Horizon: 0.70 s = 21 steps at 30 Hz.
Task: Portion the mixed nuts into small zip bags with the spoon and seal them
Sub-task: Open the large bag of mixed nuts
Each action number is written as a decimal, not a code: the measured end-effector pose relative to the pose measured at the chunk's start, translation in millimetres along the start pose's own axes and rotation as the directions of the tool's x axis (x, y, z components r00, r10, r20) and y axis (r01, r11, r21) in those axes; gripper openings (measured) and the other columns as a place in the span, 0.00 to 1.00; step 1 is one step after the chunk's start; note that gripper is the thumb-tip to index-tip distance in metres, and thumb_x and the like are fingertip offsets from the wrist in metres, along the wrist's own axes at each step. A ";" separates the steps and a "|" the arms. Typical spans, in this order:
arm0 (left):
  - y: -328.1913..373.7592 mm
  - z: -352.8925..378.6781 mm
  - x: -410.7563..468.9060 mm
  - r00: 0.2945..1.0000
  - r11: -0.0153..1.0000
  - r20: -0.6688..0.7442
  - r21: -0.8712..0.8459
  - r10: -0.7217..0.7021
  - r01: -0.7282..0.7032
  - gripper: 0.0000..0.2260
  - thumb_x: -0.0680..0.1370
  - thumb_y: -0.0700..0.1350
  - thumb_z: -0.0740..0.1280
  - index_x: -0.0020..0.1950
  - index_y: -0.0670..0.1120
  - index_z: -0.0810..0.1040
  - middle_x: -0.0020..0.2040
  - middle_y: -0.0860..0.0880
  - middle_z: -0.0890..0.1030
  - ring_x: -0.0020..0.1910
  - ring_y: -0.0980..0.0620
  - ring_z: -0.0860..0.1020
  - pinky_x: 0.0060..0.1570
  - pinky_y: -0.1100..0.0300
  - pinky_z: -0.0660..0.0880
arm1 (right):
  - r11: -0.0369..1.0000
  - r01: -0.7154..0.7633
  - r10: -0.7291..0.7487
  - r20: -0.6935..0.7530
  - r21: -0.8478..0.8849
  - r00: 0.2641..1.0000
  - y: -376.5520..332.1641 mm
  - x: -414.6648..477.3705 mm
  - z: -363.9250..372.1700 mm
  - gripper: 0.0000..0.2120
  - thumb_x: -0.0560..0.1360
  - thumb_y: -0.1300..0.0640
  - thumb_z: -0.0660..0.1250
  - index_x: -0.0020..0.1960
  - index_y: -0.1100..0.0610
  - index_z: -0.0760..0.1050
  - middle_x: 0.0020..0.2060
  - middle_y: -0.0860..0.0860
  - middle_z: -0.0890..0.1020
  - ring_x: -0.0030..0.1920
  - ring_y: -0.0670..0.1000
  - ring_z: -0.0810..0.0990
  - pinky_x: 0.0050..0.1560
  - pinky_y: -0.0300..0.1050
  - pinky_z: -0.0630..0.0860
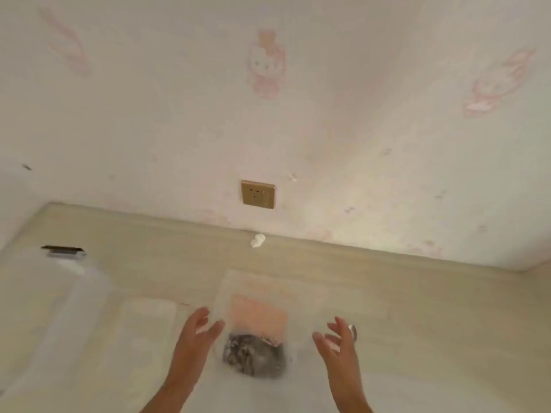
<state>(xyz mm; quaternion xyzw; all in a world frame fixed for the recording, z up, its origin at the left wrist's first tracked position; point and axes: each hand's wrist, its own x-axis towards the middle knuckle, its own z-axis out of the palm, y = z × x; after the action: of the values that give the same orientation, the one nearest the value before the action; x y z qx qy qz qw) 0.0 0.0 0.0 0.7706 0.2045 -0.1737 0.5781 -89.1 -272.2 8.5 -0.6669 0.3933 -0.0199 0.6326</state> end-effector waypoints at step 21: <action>22.2 18.0 106.4 0.643 0.702 0.300 -0.423 0.705 -0.573 0.08 0.69 0.36 0.69 0.38 0.47 0.84 0.41 0.42 0.83 0.40 0.47 0.83 0.42 0.59 0.80 | 0.688 0.540 -0.630 0.029 0.484 0.776 -8.8 99.6 55.3 0.11 0.79 0.71 0.65 0.46 0.59 0.81 0.32 0.50 0.84 0.35 0.49 0.83 0.40 0.38 0.79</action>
<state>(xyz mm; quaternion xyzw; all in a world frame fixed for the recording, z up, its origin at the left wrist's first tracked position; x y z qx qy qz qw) 102.0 -10.6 -40.3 0.6386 -0.1975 -0.0934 0.7378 13.0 -282.2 -41.9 -0.5911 0.0801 -0.2469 0.7637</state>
